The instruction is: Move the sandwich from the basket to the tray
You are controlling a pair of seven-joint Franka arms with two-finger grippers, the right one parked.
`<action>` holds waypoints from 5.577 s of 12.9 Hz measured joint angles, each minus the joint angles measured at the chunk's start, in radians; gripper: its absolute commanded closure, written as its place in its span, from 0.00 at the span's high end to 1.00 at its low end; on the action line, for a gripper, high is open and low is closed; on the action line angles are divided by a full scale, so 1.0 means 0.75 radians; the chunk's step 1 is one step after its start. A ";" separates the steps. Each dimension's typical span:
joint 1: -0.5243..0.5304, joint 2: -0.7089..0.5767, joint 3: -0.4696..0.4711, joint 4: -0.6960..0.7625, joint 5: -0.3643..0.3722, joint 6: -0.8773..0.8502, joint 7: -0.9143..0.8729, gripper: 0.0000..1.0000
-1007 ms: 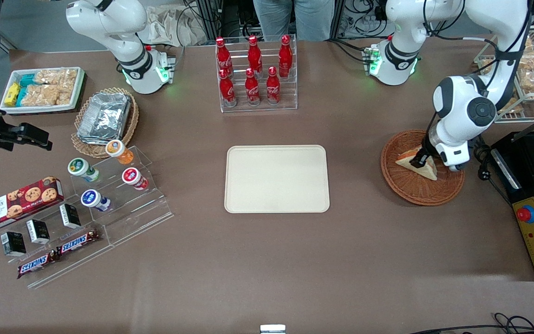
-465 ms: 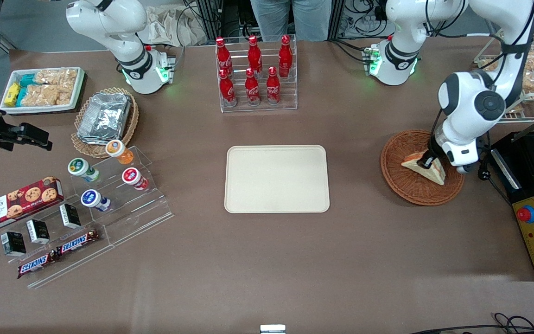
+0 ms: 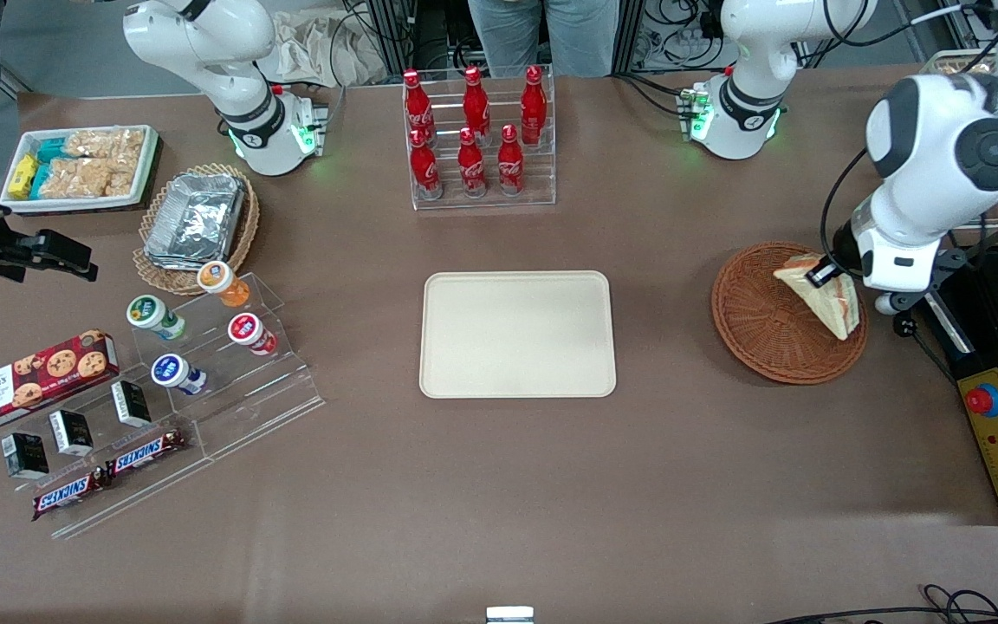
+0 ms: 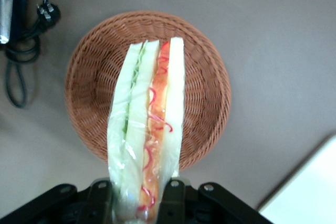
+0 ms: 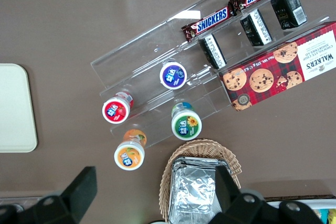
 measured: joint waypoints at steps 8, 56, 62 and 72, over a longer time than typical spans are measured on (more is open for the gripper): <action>-0.027 0.078 -0.270 0.326 -0.067 -0.268 0.345 0.00; -0.147 0.684 -0.681 0.558 0.424 -0.036 -0.364 1.00; -0.098 0.663 -0.677 0.716 0.387 -0.129 -0.316 1.00; -0.069 0.448 -0.235 0.892 -0.002 -0.429 0.297 1.00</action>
